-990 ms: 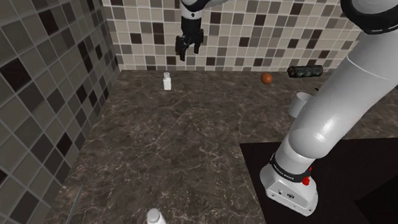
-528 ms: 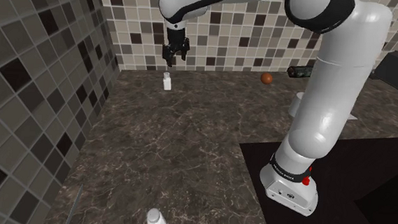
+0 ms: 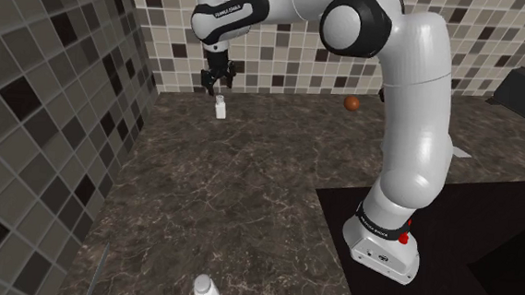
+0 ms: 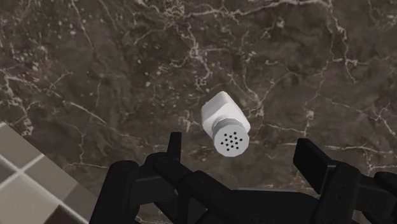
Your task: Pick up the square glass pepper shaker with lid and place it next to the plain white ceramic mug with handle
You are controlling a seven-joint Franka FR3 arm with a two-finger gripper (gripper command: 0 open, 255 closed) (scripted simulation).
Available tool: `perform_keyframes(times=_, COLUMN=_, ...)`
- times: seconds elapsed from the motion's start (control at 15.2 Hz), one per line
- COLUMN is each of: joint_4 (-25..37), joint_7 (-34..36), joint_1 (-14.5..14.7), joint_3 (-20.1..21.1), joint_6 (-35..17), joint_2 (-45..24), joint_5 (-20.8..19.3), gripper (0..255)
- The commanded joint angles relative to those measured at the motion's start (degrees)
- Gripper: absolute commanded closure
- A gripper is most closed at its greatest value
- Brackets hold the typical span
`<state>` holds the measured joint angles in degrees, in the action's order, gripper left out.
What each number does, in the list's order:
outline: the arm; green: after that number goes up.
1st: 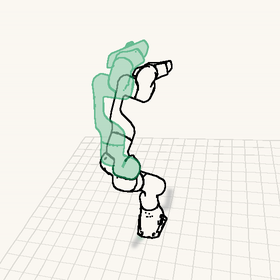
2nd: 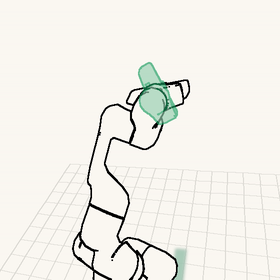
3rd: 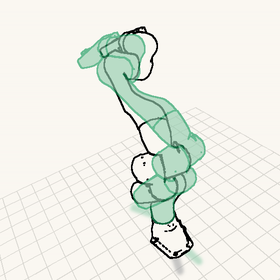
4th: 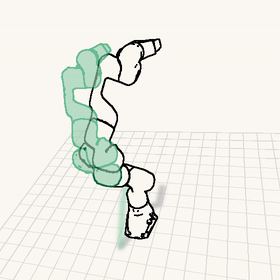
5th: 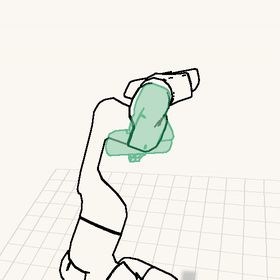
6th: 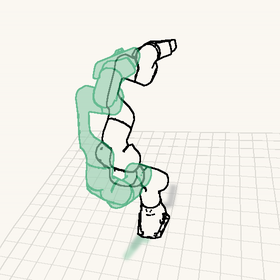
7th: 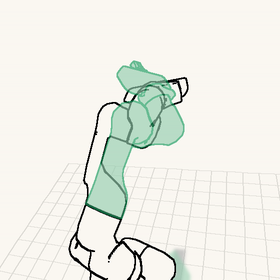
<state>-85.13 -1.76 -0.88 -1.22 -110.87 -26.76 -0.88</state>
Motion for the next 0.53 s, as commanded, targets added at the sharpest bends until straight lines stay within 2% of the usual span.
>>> perform_keyframes(times=0.0, joint_4=0.7, joint_7=0.1, joint_1=0.0, joint_3=0.0, joint_6=-0.7, joint_2=-1.5, joint_5=0.1, gripper=0)
perform_keyframes(times=0.46, joint_4=-1.8, joint_7=0.1, joint_1=-0.1, joint_3=0.0, joint_6=-4.4, joint_2=-2.6, joint_5=0.1, gripper=0)
